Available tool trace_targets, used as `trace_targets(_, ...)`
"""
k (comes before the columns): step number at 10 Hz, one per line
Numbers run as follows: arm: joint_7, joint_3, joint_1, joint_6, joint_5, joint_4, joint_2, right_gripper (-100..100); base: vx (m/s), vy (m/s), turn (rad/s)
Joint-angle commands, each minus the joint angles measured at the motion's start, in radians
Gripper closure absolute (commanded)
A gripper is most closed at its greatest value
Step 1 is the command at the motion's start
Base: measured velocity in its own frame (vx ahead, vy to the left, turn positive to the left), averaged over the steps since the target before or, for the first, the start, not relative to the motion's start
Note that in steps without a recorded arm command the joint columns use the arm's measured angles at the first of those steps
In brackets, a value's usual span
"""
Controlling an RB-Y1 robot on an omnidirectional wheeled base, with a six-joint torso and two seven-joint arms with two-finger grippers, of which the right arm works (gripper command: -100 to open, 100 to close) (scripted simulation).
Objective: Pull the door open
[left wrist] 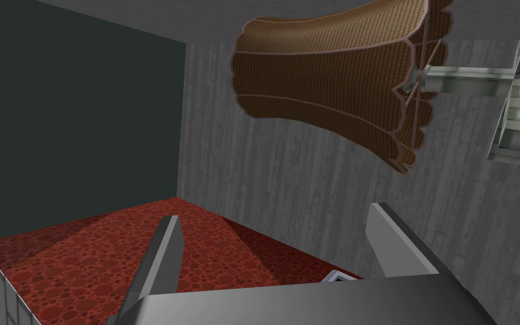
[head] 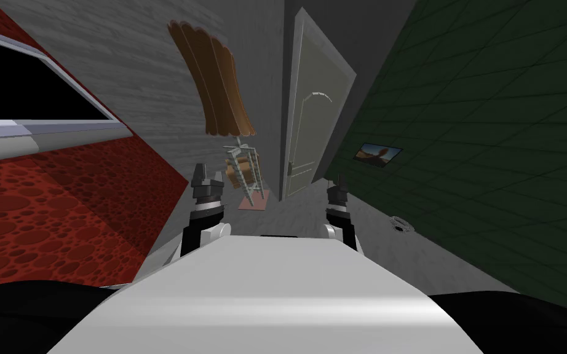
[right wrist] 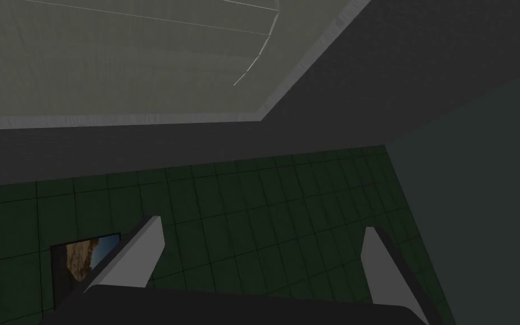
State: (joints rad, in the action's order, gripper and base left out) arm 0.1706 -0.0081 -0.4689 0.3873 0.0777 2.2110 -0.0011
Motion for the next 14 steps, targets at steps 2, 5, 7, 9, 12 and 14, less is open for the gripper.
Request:
trace_targets(2, 0.026, 0.000, -0.006, 0.013, -0.052, -0.024, -0.012, -100, 0.172, -0.068, 0.087)
trace_targets(5, 0.061, 0.001, -0.015, 0.032, -0.125, -0.057, -0.024, -100, 0.162, -0.023, 0.075)
trace_targets(7, 0.079, 0.001, -0.020, 0.041, -0.160, -0.074, -0.030, -100, 0.113, -0.039, 0.069)
trace_targets(9, 0.098, 0.001, -0.025, 0.051, -0.198, -0.091, -0.034, -100, 0.081, -0.032, 0.061)
trace_targets(12, 0.129, 0.002, -0.032, 0.067, -0.261, -0.120, -0.041, -100, 0.097, -0.047, 0.067)
trace_targets(14, 0.151, 0.002, -0.038, 0.078, -0.306, -0.141, -0.044, -100, 0.085, -0.043, 0.066)
